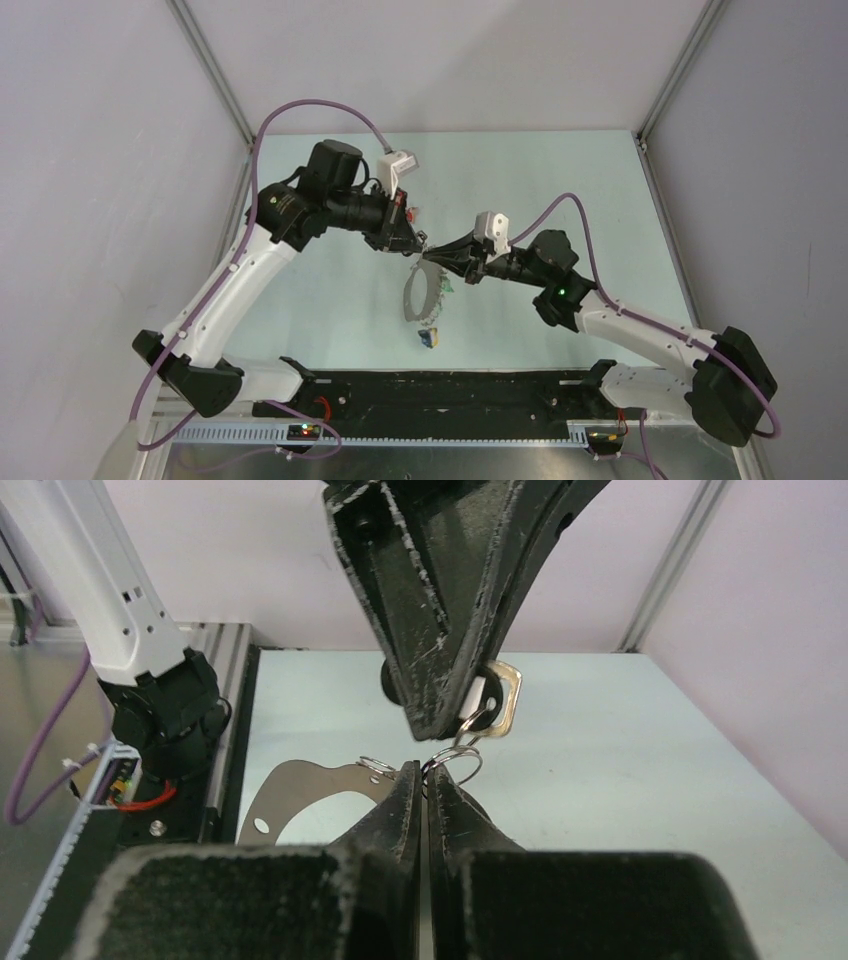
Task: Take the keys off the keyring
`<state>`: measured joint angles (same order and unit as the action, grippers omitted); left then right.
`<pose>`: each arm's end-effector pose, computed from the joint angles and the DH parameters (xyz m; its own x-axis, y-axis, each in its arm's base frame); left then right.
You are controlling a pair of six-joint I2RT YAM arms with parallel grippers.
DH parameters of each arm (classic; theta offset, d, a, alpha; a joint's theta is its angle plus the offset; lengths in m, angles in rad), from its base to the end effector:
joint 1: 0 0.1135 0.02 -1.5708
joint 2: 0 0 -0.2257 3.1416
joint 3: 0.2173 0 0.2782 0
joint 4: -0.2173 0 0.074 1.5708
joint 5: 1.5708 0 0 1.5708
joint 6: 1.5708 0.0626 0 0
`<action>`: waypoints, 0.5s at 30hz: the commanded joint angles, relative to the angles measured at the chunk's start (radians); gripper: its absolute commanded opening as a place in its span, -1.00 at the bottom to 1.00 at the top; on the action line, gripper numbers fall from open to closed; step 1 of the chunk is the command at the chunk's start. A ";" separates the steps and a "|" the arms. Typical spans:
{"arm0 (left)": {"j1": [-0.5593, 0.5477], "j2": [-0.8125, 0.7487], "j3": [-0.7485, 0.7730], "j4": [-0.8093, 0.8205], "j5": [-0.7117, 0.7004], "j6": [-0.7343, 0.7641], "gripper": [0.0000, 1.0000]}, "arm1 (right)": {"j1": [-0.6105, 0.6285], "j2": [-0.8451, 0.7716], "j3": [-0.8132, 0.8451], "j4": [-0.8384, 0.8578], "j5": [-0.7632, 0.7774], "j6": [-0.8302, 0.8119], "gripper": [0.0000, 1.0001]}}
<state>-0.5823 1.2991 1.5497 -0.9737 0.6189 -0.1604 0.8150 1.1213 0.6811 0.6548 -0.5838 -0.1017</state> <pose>0.2318 -0.1961 0.3737 -0.6751 0.2888 -0.6788 0.7126 0.4935 -0.4987 0.1920 0.2541 0.2822 0.2444 0.1359 -0.9601 -0.9567 0.1952 -0.2160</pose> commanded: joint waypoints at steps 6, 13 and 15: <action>0.048 0.009 -0.056 0.068 0.083 -0.028 -1.00 | 0.013 -0.111 0.037 -0.062 -0.017 -0.142 -1.00; 0.035 0.023 -0.100 0.099 0.100 -0.027 -1.00 | 0.028 -0.106 0.032 -0.022 0.002 -0.189 -1.00; 0.040 0.026 -0.114 0.105 0.032 -0.014 -1.00 | 0.019 -0.119 0.032 -0.048 0.057 -0.180 -1.00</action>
<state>-0.5434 1.3262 1.4498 -0.9138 0.6907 -0.1768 0.8387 1.0340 0.6815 0.5640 -0.5926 -0.2611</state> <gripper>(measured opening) 0.017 0.017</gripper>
